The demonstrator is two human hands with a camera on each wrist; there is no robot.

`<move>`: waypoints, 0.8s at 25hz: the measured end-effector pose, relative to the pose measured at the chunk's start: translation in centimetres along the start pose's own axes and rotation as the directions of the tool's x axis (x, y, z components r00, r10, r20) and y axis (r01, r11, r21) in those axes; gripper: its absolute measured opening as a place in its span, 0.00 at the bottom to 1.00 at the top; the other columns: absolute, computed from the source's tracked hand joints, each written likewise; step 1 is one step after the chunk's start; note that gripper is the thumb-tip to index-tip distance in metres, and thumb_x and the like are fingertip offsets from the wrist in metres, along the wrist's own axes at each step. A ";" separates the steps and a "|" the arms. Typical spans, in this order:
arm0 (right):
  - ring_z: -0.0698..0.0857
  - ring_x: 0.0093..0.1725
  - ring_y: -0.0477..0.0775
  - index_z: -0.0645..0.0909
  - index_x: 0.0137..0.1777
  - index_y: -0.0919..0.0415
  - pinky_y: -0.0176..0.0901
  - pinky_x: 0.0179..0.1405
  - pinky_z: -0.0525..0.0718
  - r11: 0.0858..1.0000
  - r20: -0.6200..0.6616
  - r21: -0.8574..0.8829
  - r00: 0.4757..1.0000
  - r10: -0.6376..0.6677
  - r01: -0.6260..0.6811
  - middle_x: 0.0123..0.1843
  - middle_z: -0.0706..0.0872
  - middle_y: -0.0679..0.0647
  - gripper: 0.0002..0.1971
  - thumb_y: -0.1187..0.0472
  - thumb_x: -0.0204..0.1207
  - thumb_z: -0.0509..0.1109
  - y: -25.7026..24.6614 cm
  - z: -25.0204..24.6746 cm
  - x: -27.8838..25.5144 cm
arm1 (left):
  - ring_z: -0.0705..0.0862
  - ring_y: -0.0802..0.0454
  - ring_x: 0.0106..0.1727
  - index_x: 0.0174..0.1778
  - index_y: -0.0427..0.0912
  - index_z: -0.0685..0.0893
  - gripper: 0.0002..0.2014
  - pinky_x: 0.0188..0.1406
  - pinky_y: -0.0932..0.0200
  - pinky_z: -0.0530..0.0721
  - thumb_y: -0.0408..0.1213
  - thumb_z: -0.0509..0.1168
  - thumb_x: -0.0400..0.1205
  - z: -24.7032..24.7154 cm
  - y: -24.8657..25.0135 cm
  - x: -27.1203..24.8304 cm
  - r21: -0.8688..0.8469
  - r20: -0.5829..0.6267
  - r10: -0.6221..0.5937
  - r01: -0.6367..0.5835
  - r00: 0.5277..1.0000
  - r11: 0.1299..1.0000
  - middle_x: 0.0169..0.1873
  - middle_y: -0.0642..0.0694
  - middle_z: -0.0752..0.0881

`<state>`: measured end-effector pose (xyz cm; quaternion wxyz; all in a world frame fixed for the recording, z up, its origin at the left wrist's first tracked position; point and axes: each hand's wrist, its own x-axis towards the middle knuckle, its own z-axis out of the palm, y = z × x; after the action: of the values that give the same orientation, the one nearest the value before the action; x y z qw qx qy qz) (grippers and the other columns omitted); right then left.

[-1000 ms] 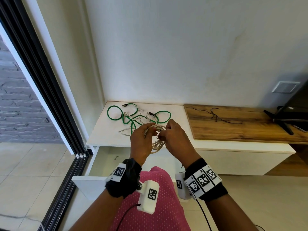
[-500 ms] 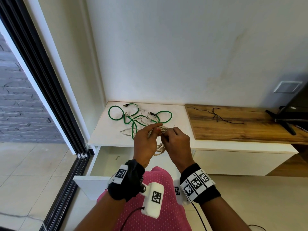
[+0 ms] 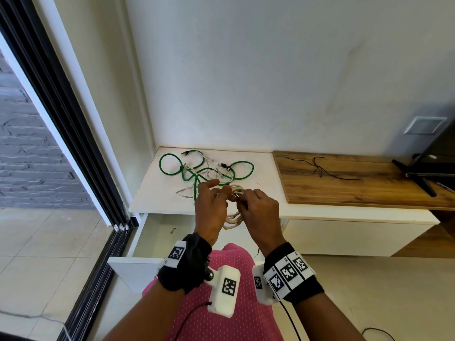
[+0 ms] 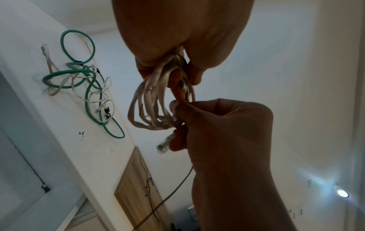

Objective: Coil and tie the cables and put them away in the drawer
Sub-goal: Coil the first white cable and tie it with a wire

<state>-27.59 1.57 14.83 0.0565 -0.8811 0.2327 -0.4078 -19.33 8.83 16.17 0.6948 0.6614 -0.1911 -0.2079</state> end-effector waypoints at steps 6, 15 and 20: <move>0.80 0.22 0.51 0.85 0.36 0.66 0.30 0.26 0.71 1.000 -0.029 0.021 1.000 -0.012 0.012 0.28 0.85 0.56 0.09 0.68 0.62 0.84 -0.3 0.2 -0.2 | 0.74 0.56 0.28 0.40 0.36 0.85 0.12 0.28 0.64 0.73 0.33 0.58 0.84 0.0 0.5 -0.2 0.014 0.059 -0.008 0.008 0.998 1.000 0.25 0.49 0.80; 0.84 0.27 0.54 0.83 0.38 0.64 0.38 0.29 0.77 0.983 0.101 0.133 0.989 0.112 -0.125 0.30 0.87 0.56 0.07 0.64 0.69 0.79 -0.7 -0.4 0.3 | 0.72 0.52 0.26 0.34 0.38 0.87 0.16 0.27 0.59 0.70 0.36 0.60 0.85 -0.2 0.0 0.0 0.035 0.067 -0.024 0.022 0.997 0.999 0.22 0.48 0.79; 0.84 0.23 0.52 0.85 0.45 0.64 0.37 0.20 0.77 0.572 0.580 0.584 0.789 0.204 -0.577 0.32 0.88 0.61 0.02 0.68 0.74 0.75 -0.2 -3.2 1.5 | 0.69 0.53 0.23 0.35 0.34 0.84 0.15 0.22 0.61 0.67 0.35 0.59 0.84 -1.2 -0.3 0.5 -0.058 0.037 -0.135 0.137 0.990 0.989 0.25 0.40 0.77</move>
<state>-29.12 1.33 18.03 0.5500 -0.7726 0.2228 -0.2258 -18.27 9.52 15.80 0.6954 0.6482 -0.1509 -0.2712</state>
